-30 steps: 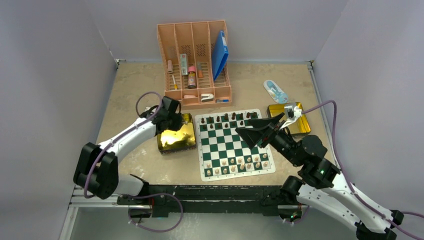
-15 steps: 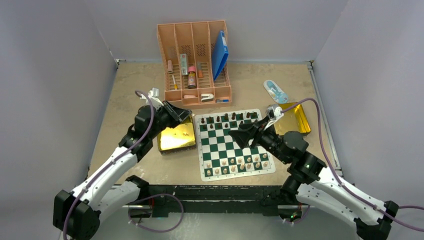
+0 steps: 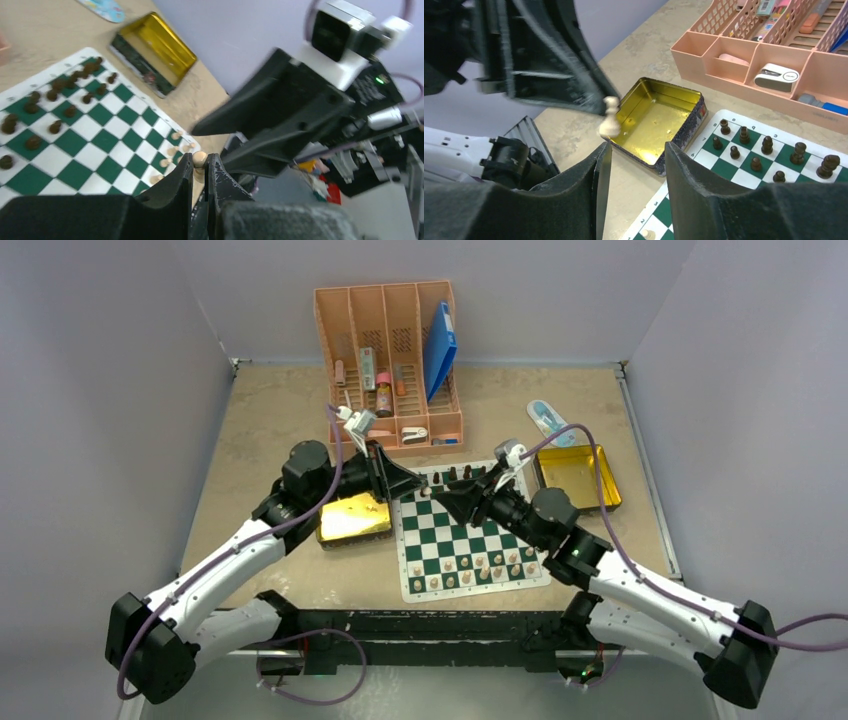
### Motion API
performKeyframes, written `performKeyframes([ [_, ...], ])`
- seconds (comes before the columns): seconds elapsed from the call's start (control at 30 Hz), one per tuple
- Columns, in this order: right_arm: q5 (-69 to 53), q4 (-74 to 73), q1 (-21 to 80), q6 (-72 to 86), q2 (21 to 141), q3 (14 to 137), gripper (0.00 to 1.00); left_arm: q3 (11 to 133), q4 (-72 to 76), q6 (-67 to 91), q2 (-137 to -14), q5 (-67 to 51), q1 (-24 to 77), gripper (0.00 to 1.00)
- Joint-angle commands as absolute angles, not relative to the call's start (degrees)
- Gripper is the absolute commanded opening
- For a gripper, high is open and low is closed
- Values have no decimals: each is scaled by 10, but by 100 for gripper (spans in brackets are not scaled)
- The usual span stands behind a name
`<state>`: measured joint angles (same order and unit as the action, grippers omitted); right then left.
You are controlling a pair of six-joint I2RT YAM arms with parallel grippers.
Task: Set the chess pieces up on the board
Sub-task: Place the chess piece on the chessboard.
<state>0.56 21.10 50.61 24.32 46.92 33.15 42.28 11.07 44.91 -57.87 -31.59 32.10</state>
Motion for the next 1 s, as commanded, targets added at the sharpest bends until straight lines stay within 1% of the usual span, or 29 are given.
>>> performKeyframes([
  [0.0, -32, 291, 507, 217, 512, 358, 47, 461, 142, 390, -575, -349, 361, 0],
  [0.1, -40, 312, 507, 219, 531, 359, 43, 456, 149, 396, -578, -355, 366, 0],
  [0.23, -41, 352, 507, 216, 527, 341, 37, 461, 132, 388, -580, -363, 367, 0],
  [0.33, -41, 365, 507, 209, 527, 331, 30, 456, 131, 382, -579, -363, 368, 0],
  [0.4, -52, 369, 507, 206, 528, 331, 29, 456, 128, 380, -580, -365, 367, 0],
  [0.47, -65, 374, 507, 206, 529, 331, 32, 455, 127, 380, -580, -362, 367, 0],
  [0.57, -65, 364, 507, 212, 532, 336, 40, 457, 128, 377, -582, -359, 367, 0],
  [0.7, -22, 314, 507, 218, 521, 337, 45, 462, 129, 375, -581, -360, 368, 0],
  [0.77, -2, 289, 507, 216, 493, 325, 48, 466, 116, 374, -574, -333, 368, 0],
  [0.87, -1, 276, 507, 209, 449, 305, 55, 458, 110, 370, -555, -283, 367, 0],
  [0.97, -28, 265, 507, 205, 431, 309, 61, 448, 126, 378, -552, -257, 368, 0],
])
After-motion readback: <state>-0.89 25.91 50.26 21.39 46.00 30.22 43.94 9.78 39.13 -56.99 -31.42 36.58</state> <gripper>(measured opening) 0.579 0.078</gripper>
